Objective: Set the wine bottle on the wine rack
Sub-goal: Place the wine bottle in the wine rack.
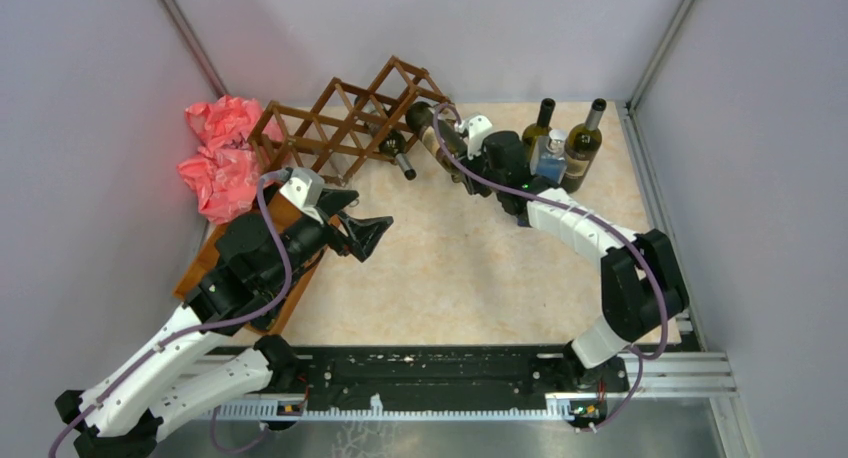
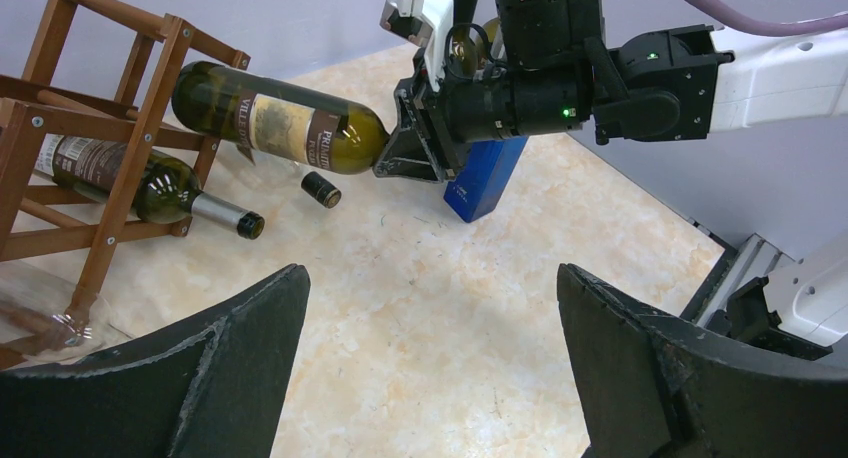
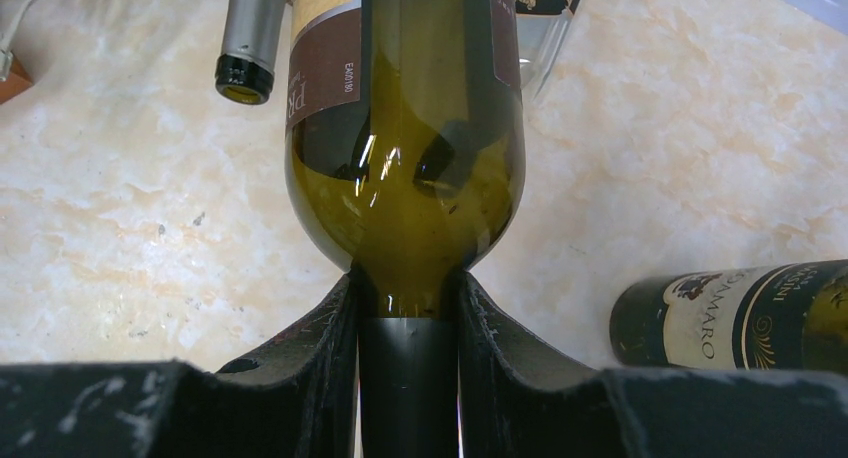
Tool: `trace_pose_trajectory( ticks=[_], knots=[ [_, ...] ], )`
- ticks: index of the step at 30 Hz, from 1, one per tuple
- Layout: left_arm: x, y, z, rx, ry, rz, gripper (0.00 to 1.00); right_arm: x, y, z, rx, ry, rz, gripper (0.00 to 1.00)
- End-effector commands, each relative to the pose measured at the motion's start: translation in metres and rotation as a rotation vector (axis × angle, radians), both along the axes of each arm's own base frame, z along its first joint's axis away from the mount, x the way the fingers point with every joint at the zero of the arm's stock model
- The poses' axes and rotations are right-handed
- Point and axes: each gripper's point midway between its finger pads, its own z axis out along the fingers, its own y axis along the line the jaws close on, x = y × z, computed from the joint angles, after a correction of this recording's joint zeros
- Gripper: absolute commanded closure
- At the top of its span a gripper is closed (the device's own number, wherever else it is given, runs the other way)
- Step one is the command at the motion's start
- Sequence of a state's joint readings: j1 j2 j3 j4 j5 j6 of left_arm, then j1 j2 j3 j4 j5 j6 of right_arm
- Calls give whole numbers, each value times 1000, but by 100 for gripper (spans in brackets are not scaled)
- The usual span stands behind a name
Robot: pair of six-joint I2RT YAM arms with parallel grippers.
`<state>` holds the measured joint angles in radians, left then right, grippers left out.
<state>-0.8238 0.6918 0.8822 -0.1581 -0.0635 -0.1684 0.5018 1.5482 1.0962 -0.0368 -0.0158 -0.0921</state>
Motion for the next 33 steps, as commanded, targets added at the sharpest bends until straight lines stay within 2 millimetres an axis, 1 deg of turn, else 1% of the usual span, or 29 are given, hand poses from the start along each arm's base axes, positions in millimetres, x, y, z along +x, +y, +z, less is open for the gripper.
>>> trace_pose_trajectory(
  ticks=[1,4,8,11,16,21,25,26,33],
  knots=[
    [1,2,10,-22,-16,10,1,32,29,104,194,-286,12,100],
    [1,2,12,-26,-17,9,1,35,34,106,212,-285,17,100],
    [1,1,12,-29,-11,7,1,44,43,104,228,-270,23,100],
    [2,0,11,-29,-6,7,1,52,50,98,242,-252,25,100],
    [3,0,12,-31,-3,13,1,61,61,98,275,-260,27,100],
    [6,-2,12,-32,-1,18,1,76,72,98,311,-254,11,100],
    [9,-3,10,-28,5,24,1,89,78,93,330,-241,-7,100],
    [9,-4,9,-28,5,25,1,92,80,89,330,-230,-11,100],
    [12,-3,7,-34,6,40,1,108,90,92,359,-224,-27,100]
  ],
)
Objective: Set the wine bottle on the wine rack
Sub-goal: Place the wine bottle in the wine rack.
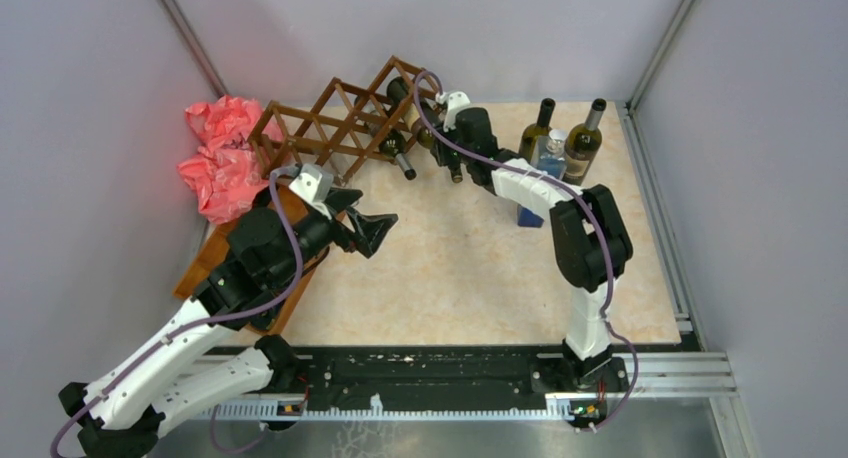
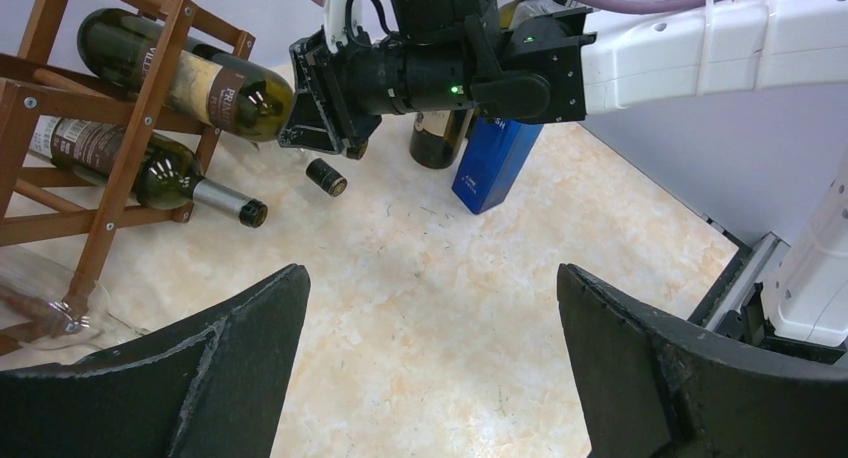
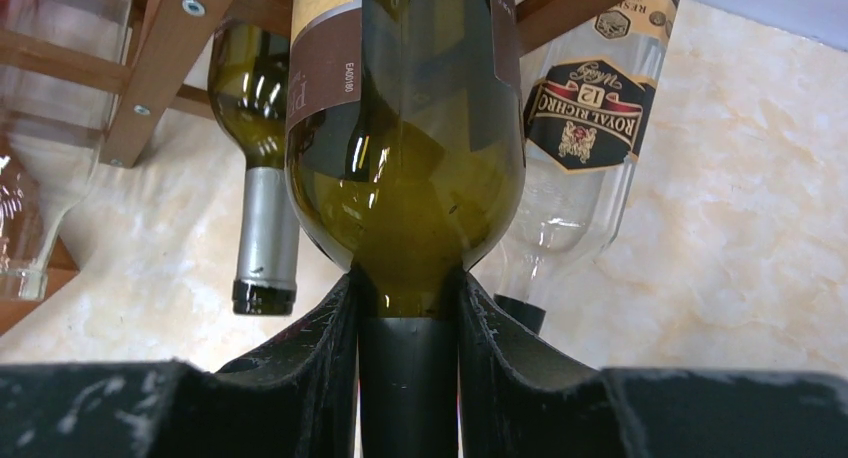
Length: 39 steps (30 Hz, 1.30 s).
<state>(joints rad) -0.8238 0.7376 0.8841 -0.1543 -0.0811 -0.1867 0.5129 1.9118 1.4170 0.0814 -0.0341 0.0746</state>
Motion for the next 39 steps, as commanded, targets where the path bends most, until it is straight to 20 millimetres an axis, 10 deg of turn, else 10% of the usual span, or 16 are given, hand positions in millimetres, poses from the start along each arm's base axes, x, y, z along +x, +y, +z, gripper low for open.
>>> trace_pose_trajectory(
  ticks=[1,25,39],
  knots=[
    [3,3,18,-49,-34,22,1,28,27,103,185,-243,-7,100],
    [0,3,26,-78,-32,13,1,55,52,105,258,-226,-6,83],
    [-11,4,26,-118,-18,-20,1,35,36,116,206,-264,24,43]
  ],
)
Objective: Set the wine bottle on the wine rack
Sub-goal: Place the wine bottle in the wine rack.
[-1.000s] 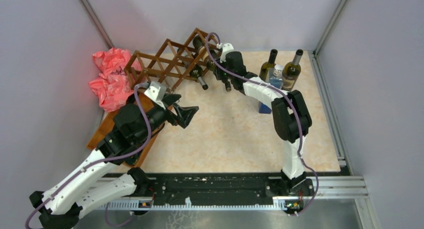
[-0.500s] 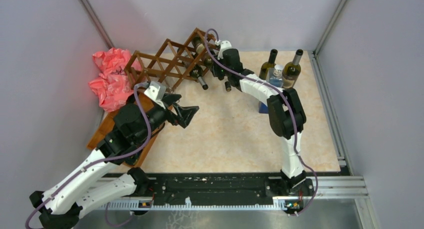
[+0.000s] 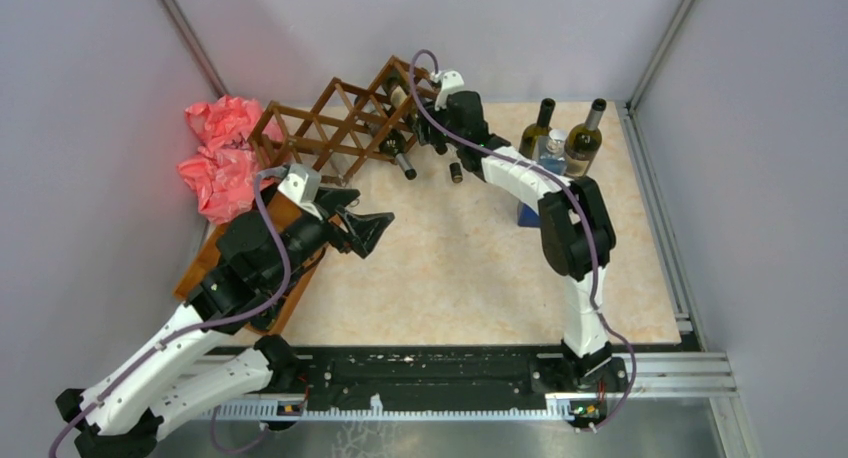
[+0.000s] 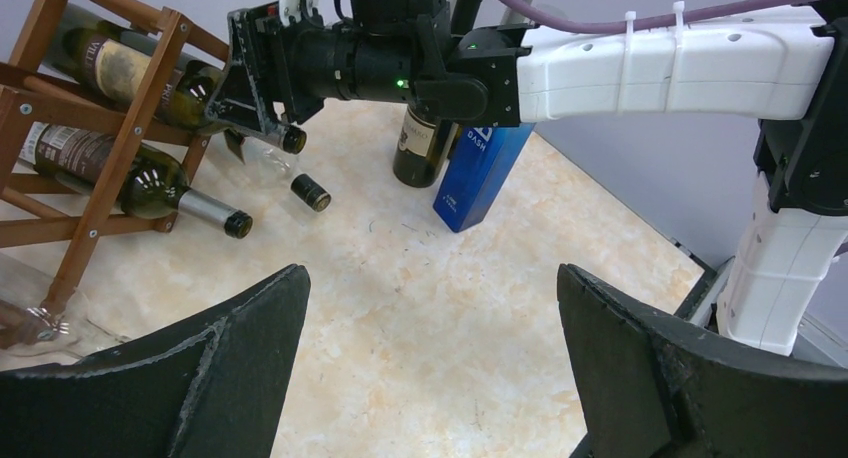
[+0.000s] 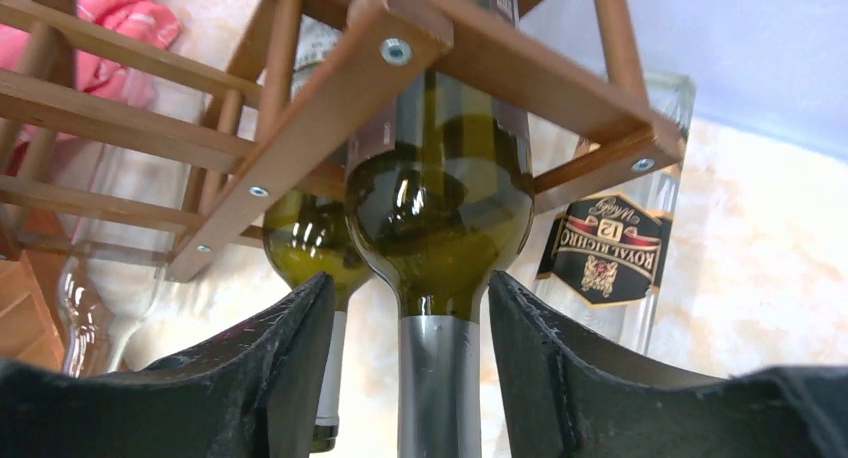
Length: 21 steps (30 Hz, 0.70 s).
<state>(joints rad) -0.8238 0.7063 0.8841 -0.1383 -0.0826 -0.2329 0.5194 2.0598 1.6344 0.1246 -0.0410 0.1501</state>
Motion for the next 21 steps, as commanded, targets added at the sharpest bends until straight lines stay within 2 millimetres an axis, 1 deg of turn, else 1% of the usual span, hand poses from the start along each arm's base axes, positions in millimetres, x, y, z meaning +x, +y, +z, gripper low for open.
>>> trace_pose_trajectory(
  ticks=[1,2,8,11,14,17,18,19,21],
  knots=[
    [-6,0,13,-52,-17,-24,1,-11,1,91,78,-212,32,41],
    [-6,-1,13,-53,-15,-29,1,-14,-1,90,68,-214,40,40],
    [-13,-1,16,-82,-16,-54,1,-40,-15,103,18,-247,73,33],
    [-17,-2,19,-100,-19,-72,1,-56,-22,109,-6,-247,96,30],
    [-21,-4,25,-125,-22,-95,1,-75,-26,111,-28,-222,136,29],
    [-26,-7,37,-166,-34,-129,1,-103,-31,116,-52,-207,210,28],
    [-27,-8,42,-184,-38,-132,1,-116,-31,116,-63,-203,255,24],
    [-28,-7,48,-201,-41,-132,1,-129,-32,117,-76,-204,304,21],
    [-25,-6,61,-236,-35,-119,1,-162,-30,117,-102,-214,443,18]
  ],
)
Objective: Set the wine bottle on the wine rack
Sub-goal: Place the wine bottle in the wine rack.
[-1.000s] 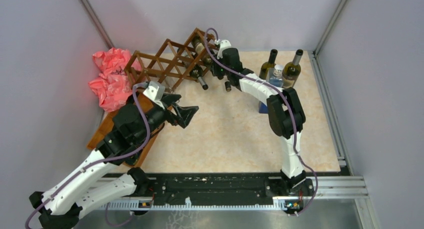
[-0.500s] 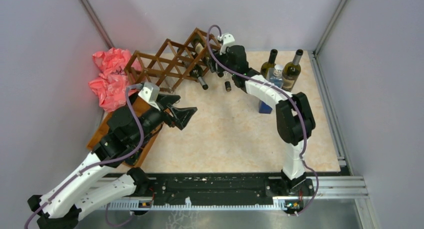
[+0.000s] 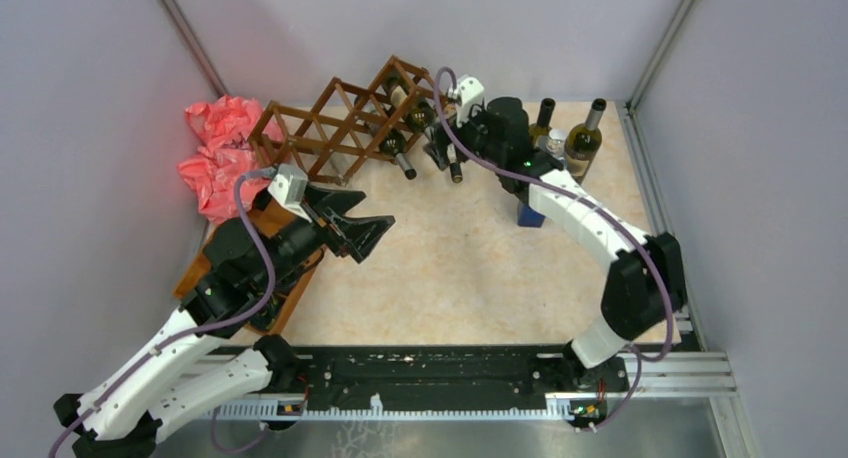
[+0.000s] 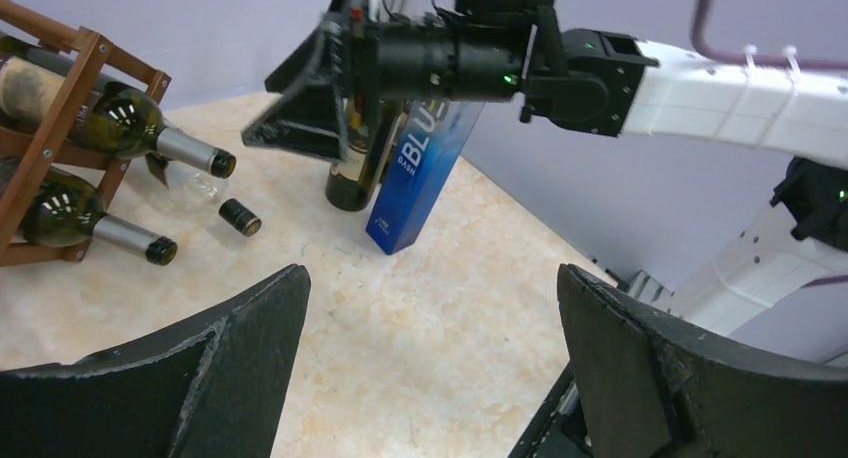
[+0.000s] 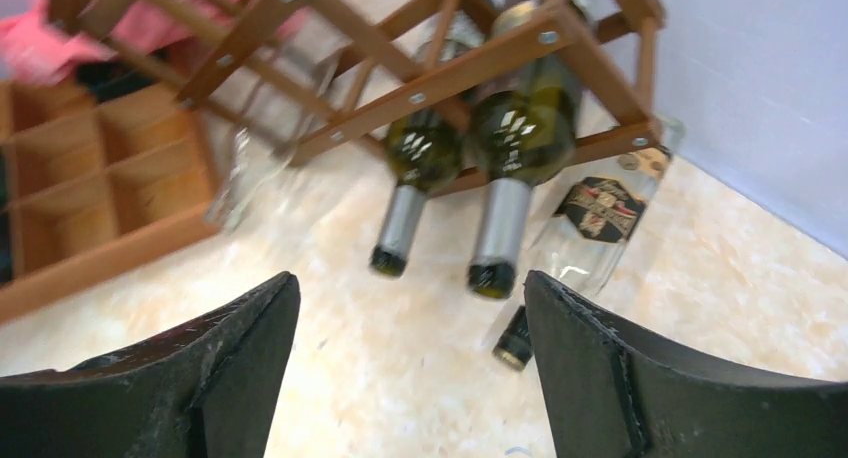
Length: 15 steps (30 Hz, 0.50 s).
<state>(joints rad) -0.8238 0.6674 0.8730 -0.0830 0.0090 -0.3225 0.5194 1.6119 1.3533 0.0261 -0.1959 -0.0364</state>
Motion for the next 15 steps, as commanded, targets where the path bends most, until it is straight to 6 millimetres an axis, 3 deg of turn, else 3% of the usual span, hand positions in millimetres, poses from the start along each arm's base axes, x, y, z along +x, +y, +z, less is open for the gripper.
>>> trace_pose_trajectory(
  ticks=[1,5,10,12,15],
  knots=[
    [-4,1,49,-147,-20,-14,1,-79,5,29,-68,-75,322,17],
    [5,-3,87,-253,24,6,1,-142,-3,31,-152,-131,574,12],
    [18,-27,140,-354,122,-34,1,-211,-25,24,-232,-184,800,9],
    [23,-38,157,-379,157,-56,1,-230,-39,22,-245,-175,839,9],
    [23,-47,185,-413,167,-76,1,-241,-55,26,-228,-160,850,9]
  ],
)
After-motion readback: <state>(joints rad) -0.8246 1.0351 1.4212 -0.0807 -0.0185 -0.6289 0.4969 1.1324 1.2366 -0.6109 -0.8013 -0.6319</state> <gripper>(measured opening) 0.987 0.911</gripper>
